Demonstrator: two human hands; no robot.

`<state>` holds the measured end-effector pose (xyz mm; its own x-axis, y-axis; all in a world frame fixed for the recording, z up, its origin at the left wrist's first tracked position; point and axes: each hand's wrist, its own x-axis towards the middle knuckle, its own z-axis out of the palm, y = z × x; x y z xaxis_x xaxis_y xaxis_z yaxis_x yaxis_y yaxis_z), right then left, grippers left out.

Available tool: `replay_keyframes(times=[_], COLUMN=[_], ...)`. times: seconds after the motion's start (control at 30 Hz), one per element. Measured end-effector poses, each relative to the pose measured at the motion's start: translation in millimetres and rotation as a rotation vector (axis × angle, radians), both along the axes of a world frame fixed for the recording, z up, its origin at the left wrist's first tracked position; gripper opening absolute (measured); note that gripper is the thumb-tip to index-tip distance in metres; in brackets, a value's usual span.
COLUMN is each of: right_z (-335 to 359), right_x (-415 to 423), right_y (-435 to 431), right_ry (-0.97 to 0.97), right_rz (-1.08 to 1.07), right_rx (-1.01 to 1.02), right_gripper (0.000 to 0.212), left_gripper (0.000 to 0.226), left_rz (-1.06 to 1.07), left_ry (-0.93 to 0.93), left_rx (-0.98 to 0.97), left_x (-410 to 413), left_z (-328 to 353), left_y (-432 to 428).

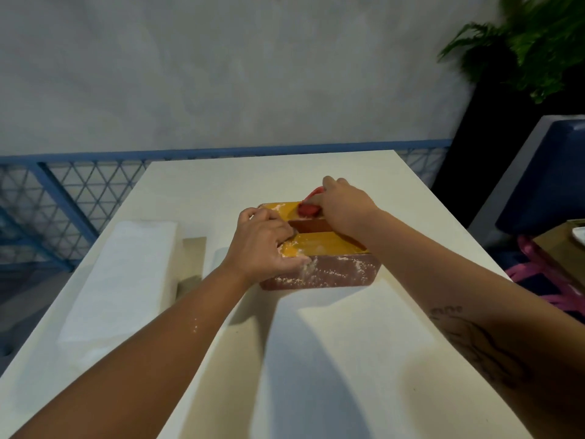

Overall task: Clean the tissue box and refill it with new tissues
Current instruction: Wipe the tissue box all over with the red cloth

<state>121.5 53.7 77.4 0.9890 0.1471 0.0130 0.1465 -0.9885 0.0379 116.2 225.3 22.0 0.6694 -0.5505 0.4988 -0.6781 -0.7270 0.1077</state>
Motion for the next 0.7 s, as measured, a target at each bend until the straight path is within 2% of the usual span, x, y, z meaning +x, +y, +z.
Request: replay_keyframes(times=[0.1,0.2,0.37,0.53,0.63,0.7], right_z=[-2.5,-7.1,-12.0,-7.5,-1.3,0.2], right_x=[6.2,15.7,26.3,24.1,21.1,22.3], right_y=[1.6,21.2,50.6,37.7,17.5,7.6], right_ry=[-0.037,-0.075,-0.11,-0.105,-0.107,-0.093], right_rz=[-0.167,-0.222,-0.015,0.283,0.302,0.213], right_rx=[0.033,0.044,0.054,0.019,-0.055,-0.057], right_gripper=[0.044,0.04,0.03,0.035,0.037,0.039], left_gripper=[0.069,0.071,0.065,0.066,0.064,0.06], left_rz=[-0.008,-0.014,-0.023,-0.011,-0.008,-0.001], left_ry=[0.03,0.017,-0.035,-0.027,-0.011,-0.027], left_rx=[0.019,0.033,0.052,0.041,0.023,0.009], left_x=[0.9,1.5,2.6,2.6,1.9,1.3], left_z=[0.5,1.2,1.8,0.9,0.4,0.2], left_y=[-0.1,0.1,-0.3,-1.3,-1.2,-1.1])
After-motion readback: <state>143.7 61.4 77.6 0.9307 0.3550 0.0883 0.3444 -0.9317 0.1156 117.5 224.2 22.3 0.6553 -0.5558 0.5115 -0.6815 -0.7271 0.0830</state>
